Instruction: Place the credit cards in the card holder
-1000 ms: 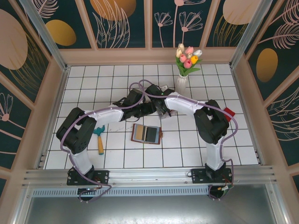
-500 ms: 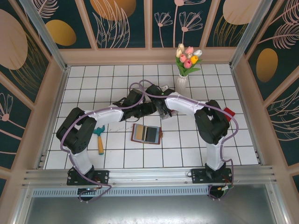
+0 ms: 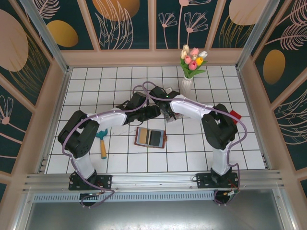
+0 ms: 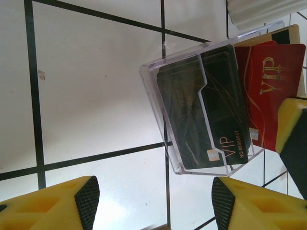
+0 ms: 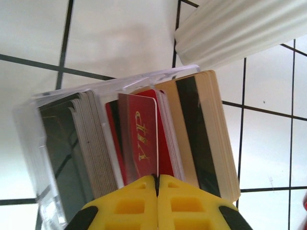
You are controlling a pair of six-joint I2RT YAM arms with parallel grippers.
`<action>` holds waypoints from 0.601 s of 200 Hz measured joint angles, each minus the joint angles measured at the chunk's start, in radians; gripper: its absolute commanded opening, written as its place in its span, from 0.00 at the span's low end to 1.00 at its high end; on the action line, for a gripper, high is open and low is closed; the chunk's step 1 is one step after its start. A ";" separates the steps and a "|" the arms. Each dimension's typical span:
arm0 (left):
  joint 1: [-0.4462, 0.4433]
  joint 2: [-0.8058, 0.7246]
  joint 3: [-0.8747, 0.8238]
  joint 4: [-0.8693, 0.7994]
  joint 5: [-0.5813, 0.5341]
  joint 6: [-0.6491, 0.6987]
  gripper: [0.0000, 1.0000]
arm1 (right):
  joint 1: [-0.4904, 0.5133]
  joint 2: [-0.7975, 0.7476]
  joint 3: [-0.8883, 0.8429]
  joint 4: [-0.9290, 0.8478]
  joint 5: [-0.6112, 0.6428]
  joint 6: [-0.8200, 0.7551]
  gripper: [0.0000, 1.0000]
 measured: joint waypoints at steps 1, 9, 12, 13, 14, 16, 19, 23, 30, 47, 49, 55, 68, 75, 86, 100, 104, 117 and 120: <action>0.000 0.000 0.000 0.000 0.000 0.000 0.66 | 0.000 -0.002 0.000 0.000 -0.003 0.000 0.05; 0.000 0.000 -0.003 0.000 0.000 0.000 0.66 | 0.001 -0.008 0.000 -0.002 -0.015 0.002 0.05; 0.000 0.000 -0.004 0.000 0.000 0.000 0.66 | 0.001 -0.010 0.000 -0.002 -0.019 0.005 0.05; 0.000 0.000 -0.004 0.000 0.000 0.000 0.66 | 0.001 -0.011 0.000 -0.003 -0.021 0.005 0.05; 0.000 0.000 -0.004 0.000 0.000 0.000 0.66 | 0.001 -0.012 0.000 -0.003 -0.022 0.005 0.05; 0.000 0.000 -0.004 0.000 0.000 0.000 0.66 | 0.000 -0.013 0.000 -0.003 -0.026 0.006 0.05; 0.000 0.000 -0.005 0.000 0.000 0.000 0.66 | 0.000 -0.015 0.000 -0.003 -0.031 0.006 0.06; 0.000 0.000 -0.006 0.000 0.000 0.000 0.66 | 0.000 -0.016 0.000 -0.003 -0.036 0.006 0.06; 0.000 0.000 -0.006 0.000 0.000 0.000 0.66 | 0.000 -0.018 0.000 -0.002 -0.045 0.006 0.07; 0.000 0.000 -0.006 0.000 0.000 0.000 0.66 | 0.000 -0.018 0.000 -0.002 -0.067 0.010 0.09; 0.000 0.000 -0.006 0.000 0.000 0.000 0.66 | -0.001 -0.018 0.000 -0.003 -0.069 0.010 0.09; 0.000 0.000 -0.006 0.000 0.000 0.000 0.66 | -0.002 -0.018 0.000 -0.002 -0.075 0.011 0.10; 0.000 0.000 -0.006 0.000 0.000 0.000 0.66 | -0.007 -0.015 0.000 -0.002 -0.087 0.016 0.12; 0.000 0.000 -0.006 0.000 0.000 0.000 0.66 | -0.011 -0.012 0.000 -0.002 -0.092 0.018 0.12; 0.000 0.000 -0.008 0.000 0.000 0.000 0.66 | -0.017 -0.006 0.000 -0.001 -0.096 0.018 0.13; 0.000 0.000 -0.013 0.000 0.000 0.000 0.66 | -0.023 0.004 0.000 0.006 -0.097 0.025 0.13; 0.000 0.000 -0.014 0.000 0.000 0.000 0.66 | -0.024 0.006 0.000 0.008 -0.097 0.025 0.13; 0.000 0.000 -0.017 0.000 0.000 0.000 0.66 | -0.026 0.013 0.002 0.014 -0.099 0.027 0.14; 0.000 0.000 -0.018 0.000 0.000 0.000 0.66 | -0.026 0.015 0.002 0.016 -0.099 0.027 0.14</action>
